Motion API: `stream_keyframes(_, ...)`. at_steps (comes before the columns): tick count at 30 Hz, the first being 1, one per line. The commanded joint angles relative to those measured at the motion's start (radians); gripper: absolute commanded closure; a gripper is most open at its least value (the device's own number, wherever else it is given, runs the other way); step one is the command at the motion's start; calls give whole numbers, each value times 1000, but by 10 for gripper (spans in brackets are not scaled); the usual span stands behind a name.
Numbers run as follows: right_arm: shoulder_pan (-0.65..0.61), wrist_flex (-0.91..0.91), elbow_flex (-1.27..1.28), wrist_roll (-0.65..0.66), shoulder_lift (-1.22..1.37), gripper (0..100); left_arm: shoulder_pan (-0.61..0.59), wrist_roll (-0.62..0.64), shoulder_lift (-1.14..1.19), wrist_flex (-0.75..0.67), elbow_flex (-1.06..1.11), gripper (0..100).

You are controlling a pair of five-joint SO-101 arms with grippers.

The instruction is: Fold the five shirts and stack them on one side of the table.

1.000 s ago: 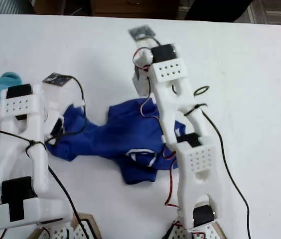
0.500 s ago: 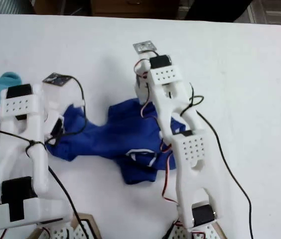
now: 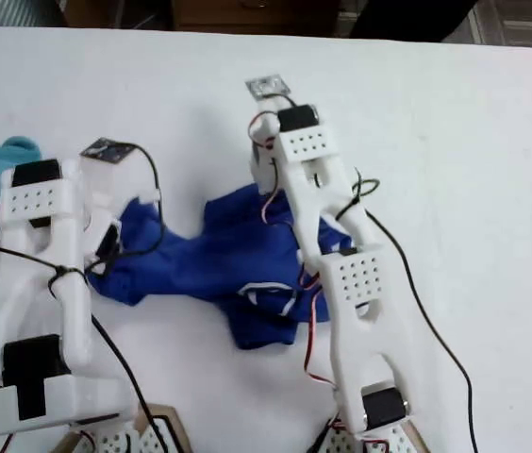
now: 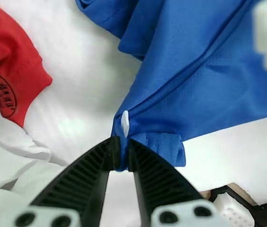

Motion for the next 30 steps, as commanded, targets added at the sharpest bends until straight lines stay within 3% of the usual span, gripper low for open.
stream_keyframes(1, -4, 47, -164, -9, 1, 884, 9, -11, -38, -12, -30, 974)
stream_keyframes(20, -27, 33, -175, -3, 159, 909, 9, -11, -38, -12, -31, 974)
stream_keyframes(22, -25, 38, -219, 0, 150, 984, 9, -11, -38, -12, -30, 974)
stream_keyframes(30, -2, 142, -583, 64, 54, 977, 49, 9, -35, -44, -56, 974)
